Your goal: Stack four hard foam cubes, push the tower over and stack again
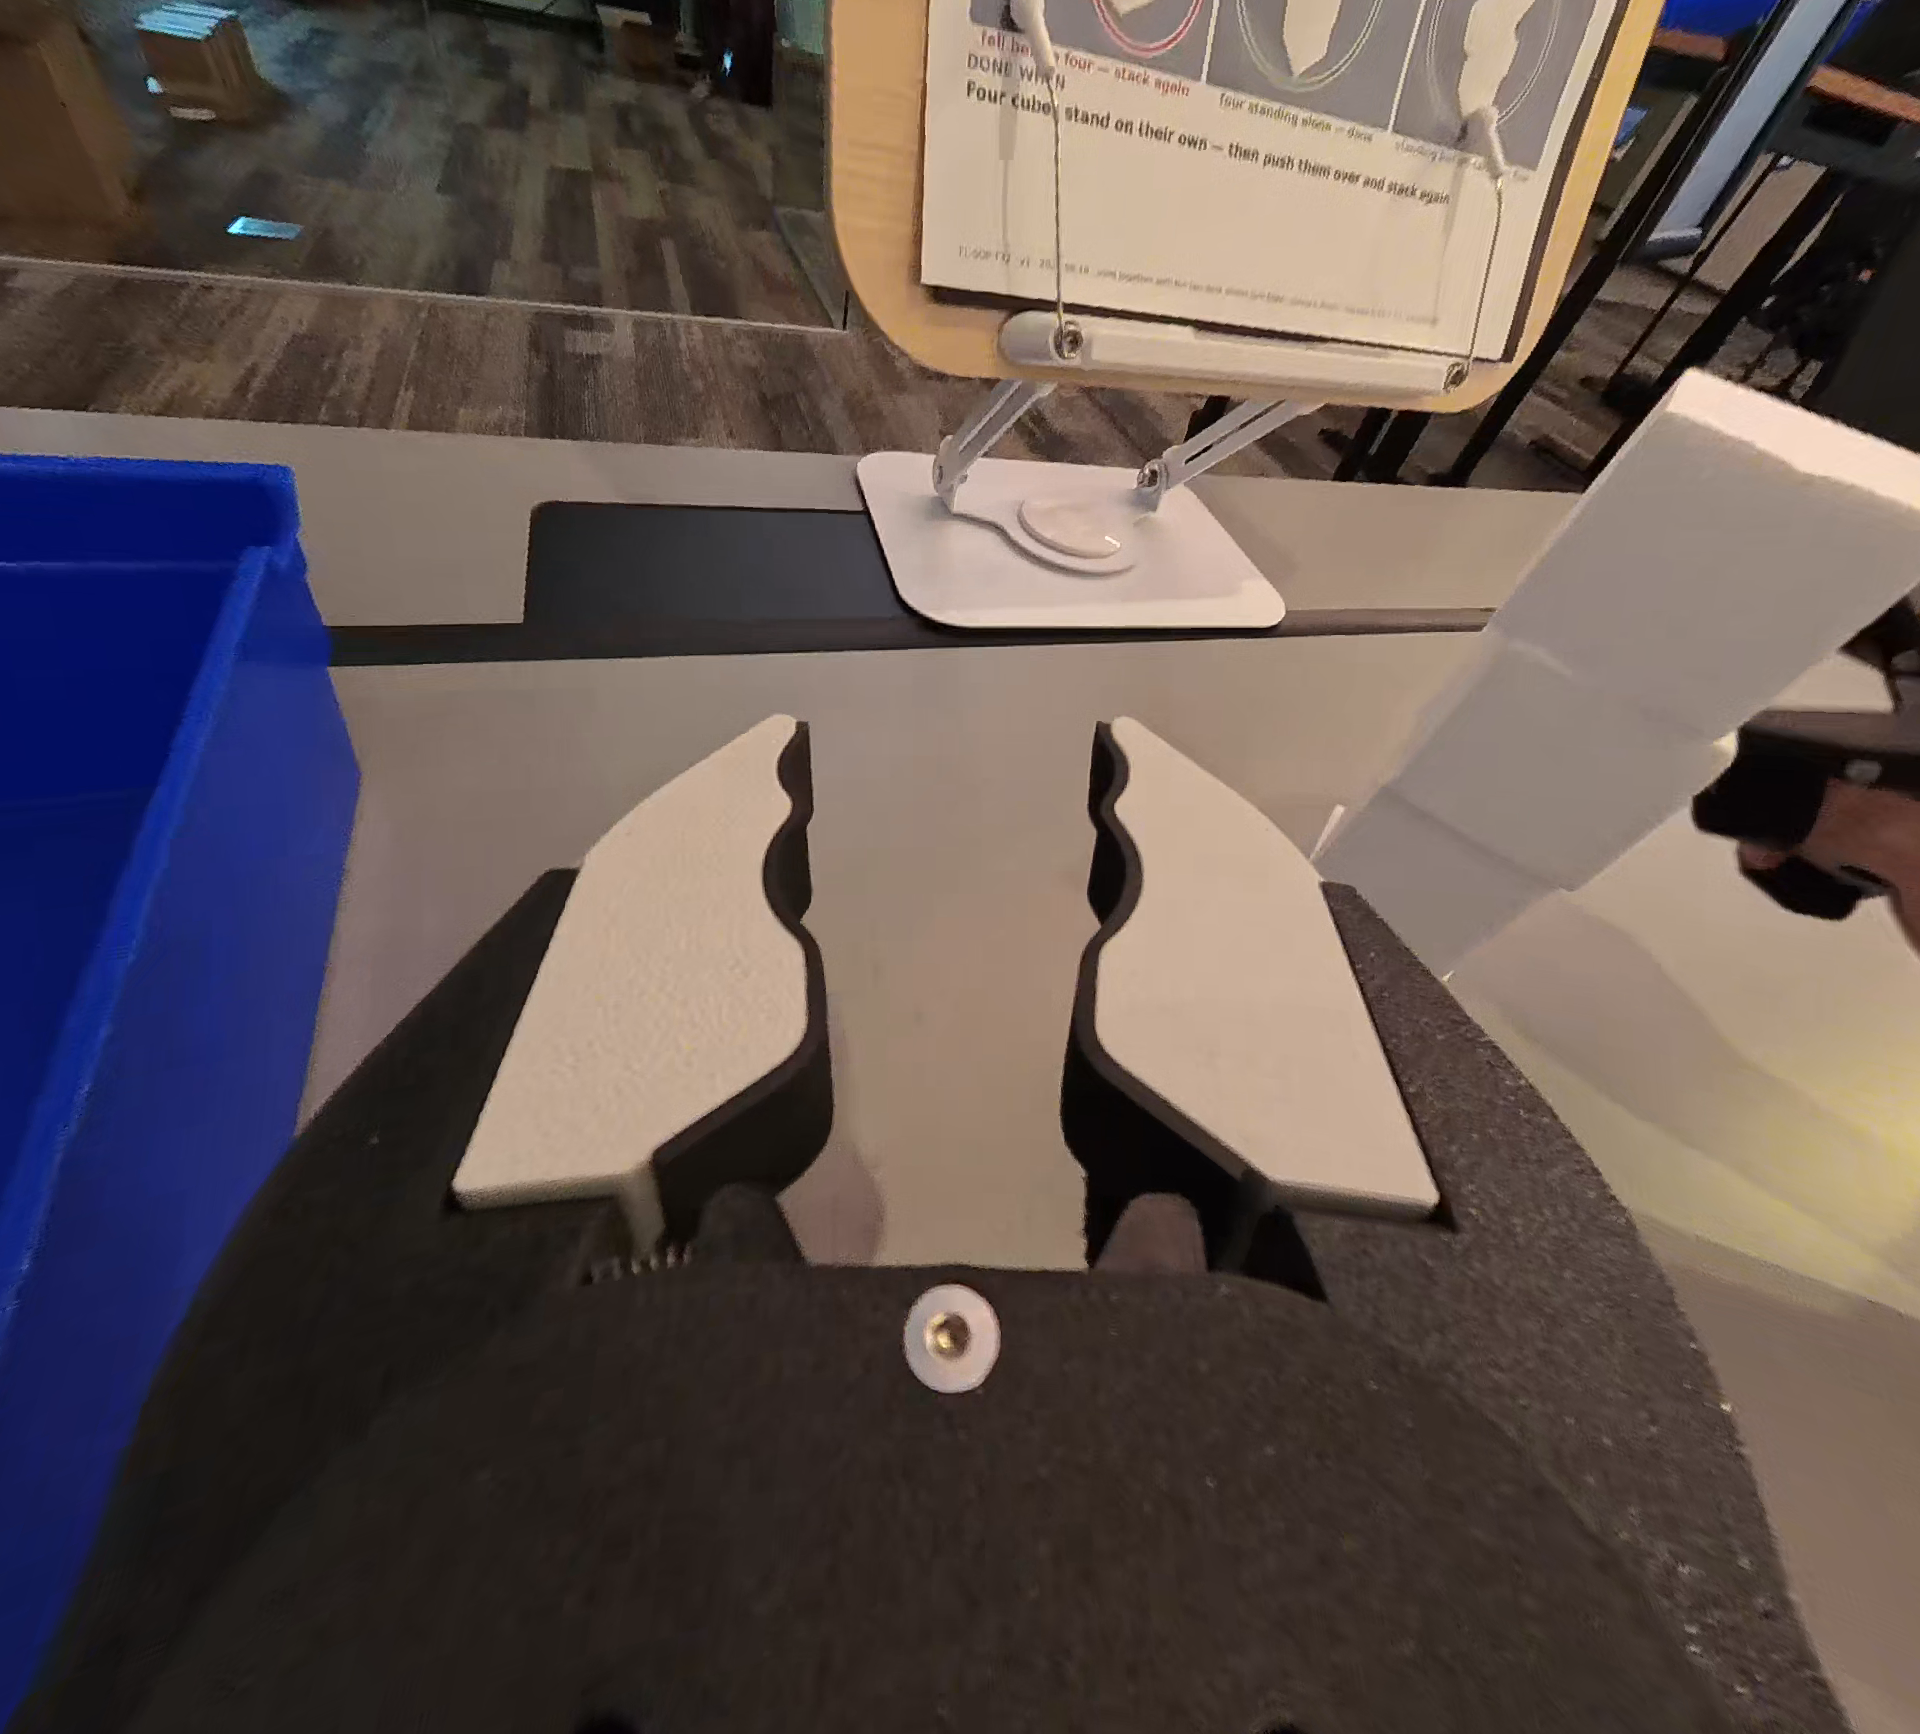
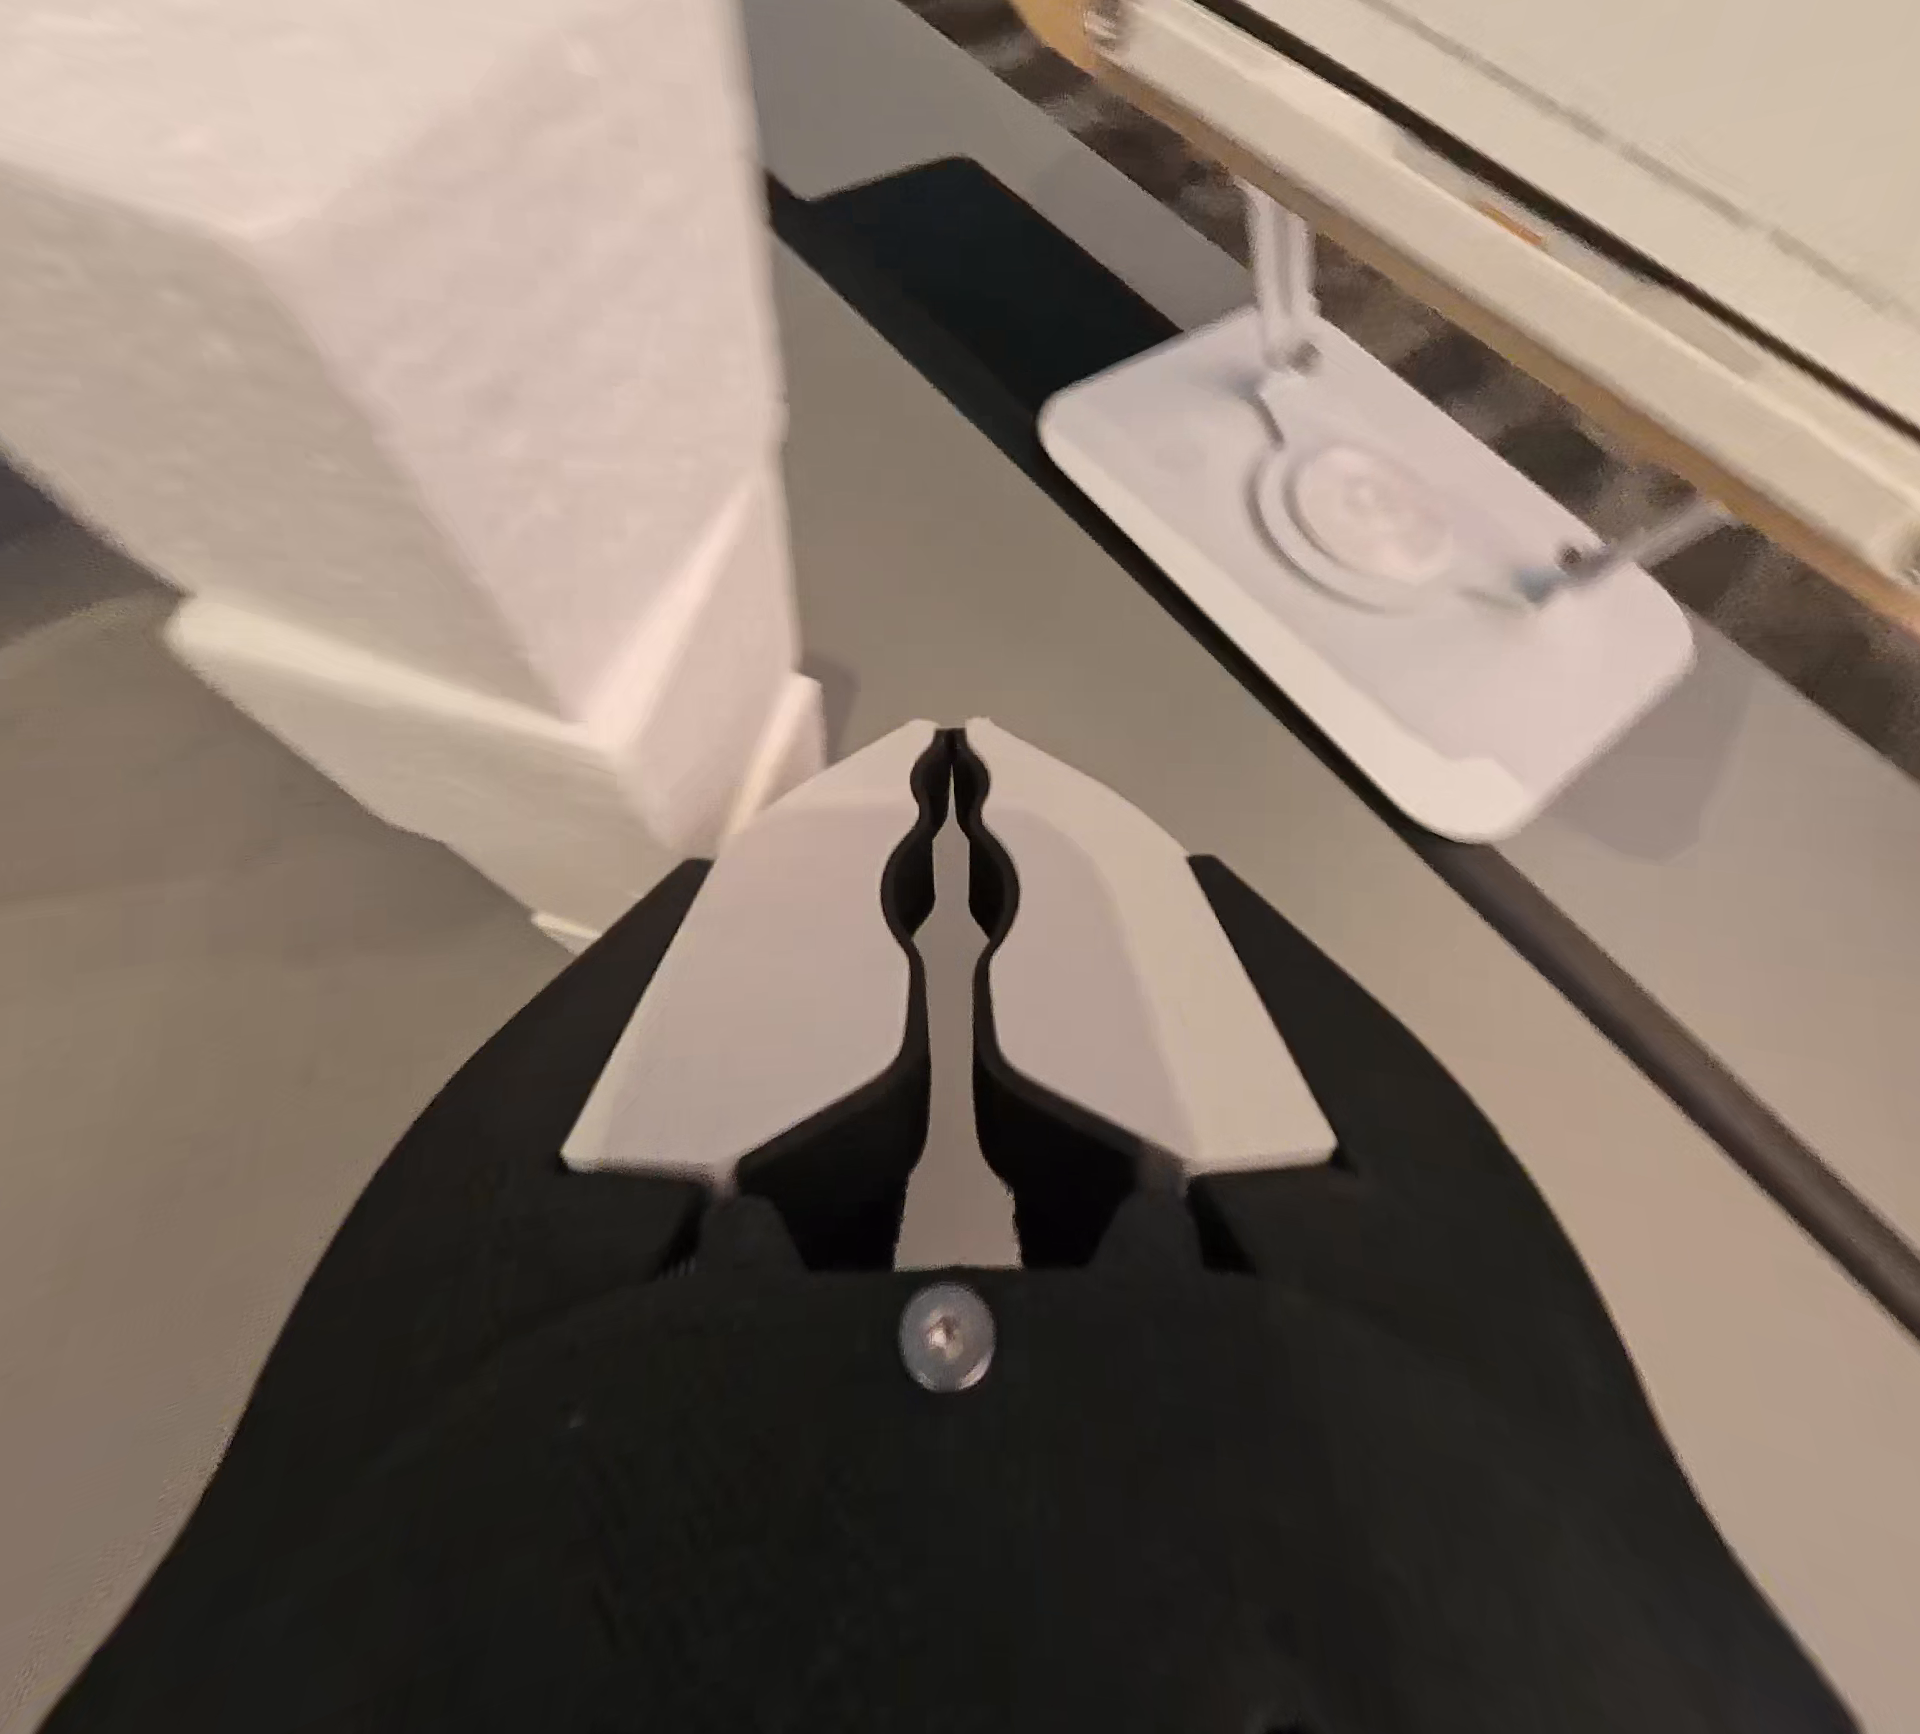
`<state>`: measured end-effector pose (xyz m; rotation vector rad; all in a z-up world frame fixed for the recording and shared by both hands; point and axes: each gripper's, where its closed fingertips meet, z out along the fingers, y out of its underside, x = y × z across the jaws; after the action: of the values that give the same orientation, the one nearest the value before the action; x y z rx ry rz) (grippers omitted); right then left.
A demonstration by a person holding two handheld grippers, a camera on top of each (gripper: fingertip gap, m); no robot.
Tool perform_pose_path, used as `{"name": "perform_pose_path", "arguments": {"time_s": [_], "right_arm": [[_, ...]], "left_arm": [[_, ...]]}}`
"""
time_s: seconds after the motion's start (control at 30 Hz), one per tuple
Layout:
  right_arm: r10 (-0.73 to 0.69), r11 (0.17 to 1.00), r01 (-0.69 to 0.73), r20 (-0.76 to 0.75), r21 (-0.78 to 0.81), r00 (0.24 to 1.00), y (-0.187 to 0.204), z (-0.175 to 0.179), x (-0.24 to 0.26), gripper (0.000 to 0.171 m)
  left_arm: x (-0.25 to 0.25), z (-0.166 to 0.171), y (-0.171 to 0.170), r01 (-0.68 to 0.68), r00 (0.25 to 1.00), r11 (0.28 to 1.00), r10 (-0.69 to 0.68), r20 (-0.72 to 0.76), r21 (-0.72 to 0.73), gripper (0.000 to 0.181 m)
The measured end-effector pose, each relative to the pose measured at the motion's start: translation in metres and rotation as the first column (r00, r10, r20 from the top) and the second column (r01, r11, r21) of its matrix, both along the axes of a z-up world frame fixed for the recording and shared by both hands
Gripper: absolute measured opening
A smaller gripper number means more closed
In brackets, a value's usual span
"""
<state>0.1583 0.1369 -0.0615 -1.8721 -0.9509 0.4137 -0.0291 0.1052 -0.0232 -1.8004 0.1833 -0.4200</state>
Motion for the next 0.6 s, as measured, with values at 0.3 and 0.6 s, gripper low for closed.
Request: {"name": "perform_pose_path", "arguments": {"time_s": [0.3, 0.6], "right_arm": [[0.176, 0.977, -0.186, 0.090, 0.108, 0.980, -0.033, 0.008, -0.019, 0.001], [0.153, 0.985, -0.153, 0.015, 0.082, 0.988, -0.024, 0.021, 0.007, 0.001]], "left_arm": [[-0.063, 0.071, -0.021, -0.177, 0.984, 0.964, 0.167, 0.069, 0.199, 0.051], [-0.101, 0.097, -0.037, -0.275, 0.961, 0.922, 0.259, 0.093, 0.274, 0.051]]}}
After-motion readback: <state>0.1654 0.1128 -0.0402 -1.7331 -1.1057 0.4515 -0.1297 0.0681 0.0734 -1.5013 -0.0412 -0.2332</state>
